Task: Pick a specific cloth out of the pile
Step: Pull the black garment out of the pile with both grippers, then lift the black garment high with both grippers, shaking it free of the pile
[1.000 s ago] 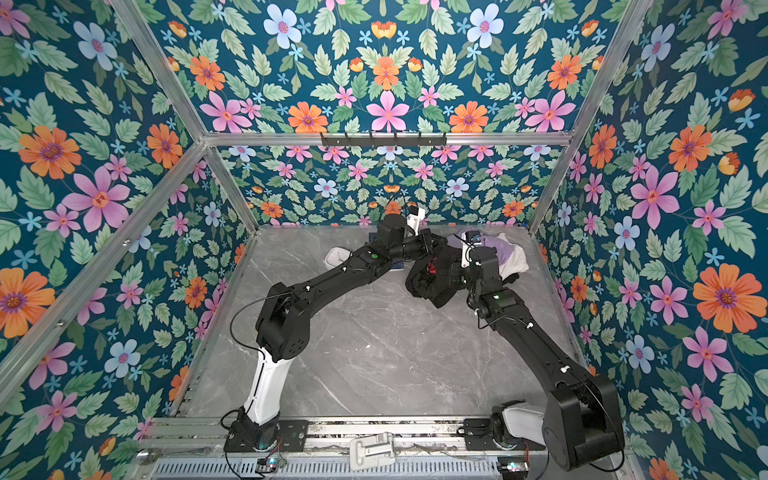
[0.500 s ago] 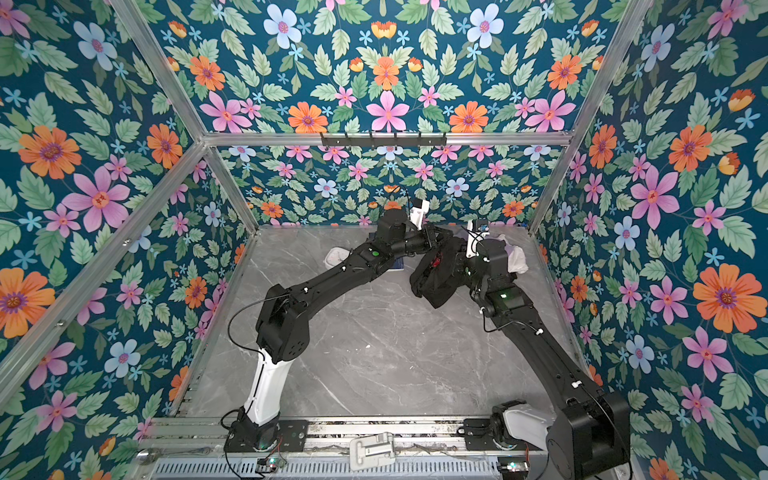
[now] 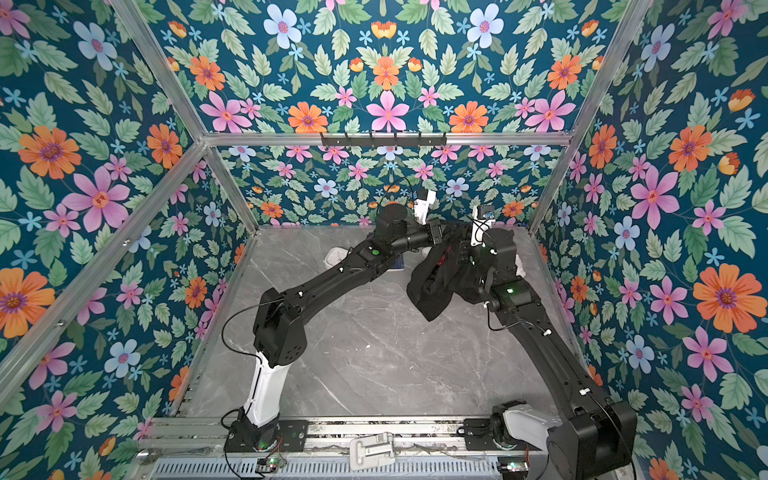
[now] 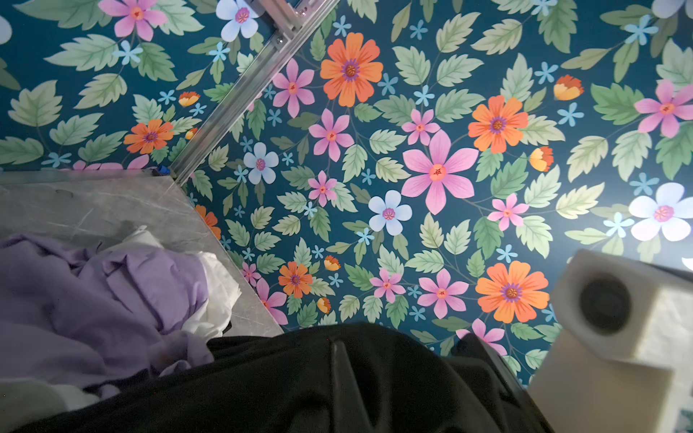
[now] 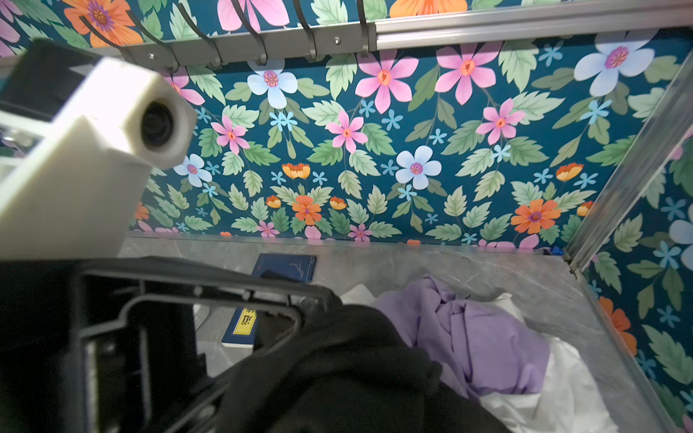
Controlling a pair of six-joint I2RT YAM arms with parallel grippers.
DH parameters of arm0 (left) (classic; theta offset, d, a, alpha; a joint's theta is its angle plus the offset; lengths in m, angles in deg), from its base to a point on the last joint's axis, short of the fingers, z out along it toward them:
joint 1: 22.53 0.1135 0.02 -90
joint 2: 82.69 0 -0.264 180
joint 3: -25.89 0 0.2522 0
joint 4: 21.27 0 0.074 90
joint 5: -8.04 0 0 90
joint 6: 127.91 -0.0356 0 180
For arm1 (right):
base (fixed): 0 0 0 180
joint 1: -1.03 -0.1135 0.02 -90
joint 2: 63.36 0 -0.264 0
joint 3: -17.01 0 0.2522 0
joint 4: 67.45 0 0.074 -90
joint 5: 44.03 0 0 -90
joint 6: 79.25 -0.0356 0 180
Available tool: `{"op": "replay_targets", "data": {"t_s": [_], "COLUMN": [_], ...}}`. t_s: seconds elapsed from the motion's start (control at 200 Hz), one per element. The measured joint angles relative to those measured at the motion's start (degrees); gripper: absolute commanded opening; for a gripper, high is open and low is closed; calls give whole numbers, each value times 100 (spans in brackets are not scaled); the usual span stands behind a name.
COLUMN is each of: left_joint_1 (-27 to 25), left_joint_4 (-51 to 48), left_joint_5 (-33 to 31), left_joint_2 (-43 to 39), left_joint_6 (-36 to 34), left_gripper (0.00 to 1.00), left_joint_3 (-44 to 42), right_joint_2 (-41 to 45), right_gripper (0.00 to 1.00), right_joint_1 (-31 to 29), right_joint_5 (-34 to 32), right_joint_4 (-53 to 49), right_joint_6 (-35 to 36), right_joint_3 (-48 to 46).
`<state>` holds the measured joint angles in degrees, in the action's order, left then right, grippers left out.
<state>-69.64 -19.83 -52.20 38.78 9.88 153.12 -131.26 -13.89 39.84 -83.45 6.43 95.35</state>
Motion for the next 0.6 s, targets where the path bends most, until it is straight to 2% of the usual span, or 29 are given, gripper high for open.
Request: {"op": "replay_targets", "data": {"t_s": [0.6], "left_joint_1": [-2], "left_joint_4": [286], "left_joint_5": [28], "left_joint_2": [11], "left_joint_6": [-127], "left_gripper": [0], "left_joint_3": [153], "right_joint_2": [221], "right_gripper": [0], "right_joint_1": [57], "right_joint_5": [-149], "right_joint_4": [-74], "right_joint_6": [284], "right_joint_3": [380]}}
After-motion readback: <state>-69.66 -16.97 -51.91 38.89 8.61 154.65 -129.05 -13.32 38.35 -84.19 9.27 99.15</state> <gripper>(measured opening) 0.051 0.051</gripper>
